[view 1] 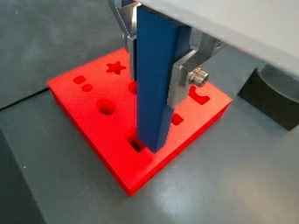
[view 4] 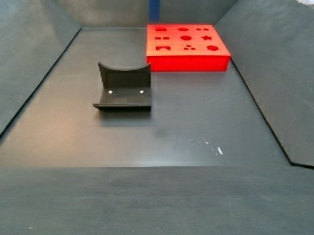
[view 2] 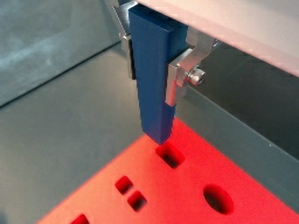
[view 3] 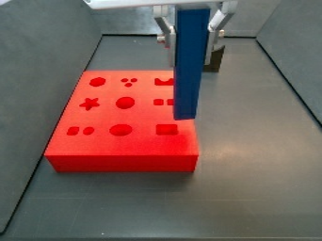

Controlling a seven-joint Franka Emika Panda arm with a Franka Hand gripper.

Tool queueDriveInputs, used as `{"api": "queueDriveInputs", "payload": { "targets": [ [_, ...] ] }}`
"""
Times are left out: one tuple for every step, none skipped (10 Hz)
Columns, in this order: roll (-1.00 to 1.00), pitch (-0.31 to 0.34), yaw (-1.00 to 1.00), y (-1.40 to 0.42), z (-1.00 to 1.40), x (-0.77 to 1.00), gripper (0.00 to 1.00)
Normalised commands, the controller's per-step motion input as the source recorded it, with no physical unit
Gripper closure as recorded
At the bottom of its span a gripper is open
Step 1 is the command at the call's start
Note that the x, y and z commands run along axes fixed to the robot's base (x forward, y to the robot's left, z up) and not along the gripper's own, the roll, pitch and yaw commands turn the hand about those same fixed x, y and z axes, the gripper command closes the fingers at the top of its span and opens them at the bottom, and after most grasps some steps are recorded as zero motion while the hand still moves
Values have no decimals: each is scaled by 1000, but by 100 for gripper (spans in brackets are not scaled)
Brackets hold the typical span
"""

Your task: Insert the rectangle object.

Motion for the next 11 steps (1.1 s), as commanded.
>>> {"api": "queueDriveInputs", "payload": {
  "targets": [
    [41,-11,-43,0,-146,-149,100],
    [10,0,0,0,-20,0,100],
    [83,-19,0,-54,-351,0,100],
    [206,-4,0,-154,-451,-77,100],
    [201,0,0,-103,-309,-77,100],
    [13,0,0,0,-14,-3,100],
    [107,24,-26,14,-174,-200,100],
    [117,11,-129,3,-263,-349,100],
    [54,0,-211,9,-180,-369,100],
    [0,0,-149,0,-63,-109,100],
    [0,-57,0,0,-134,49,100]
  ]
}}
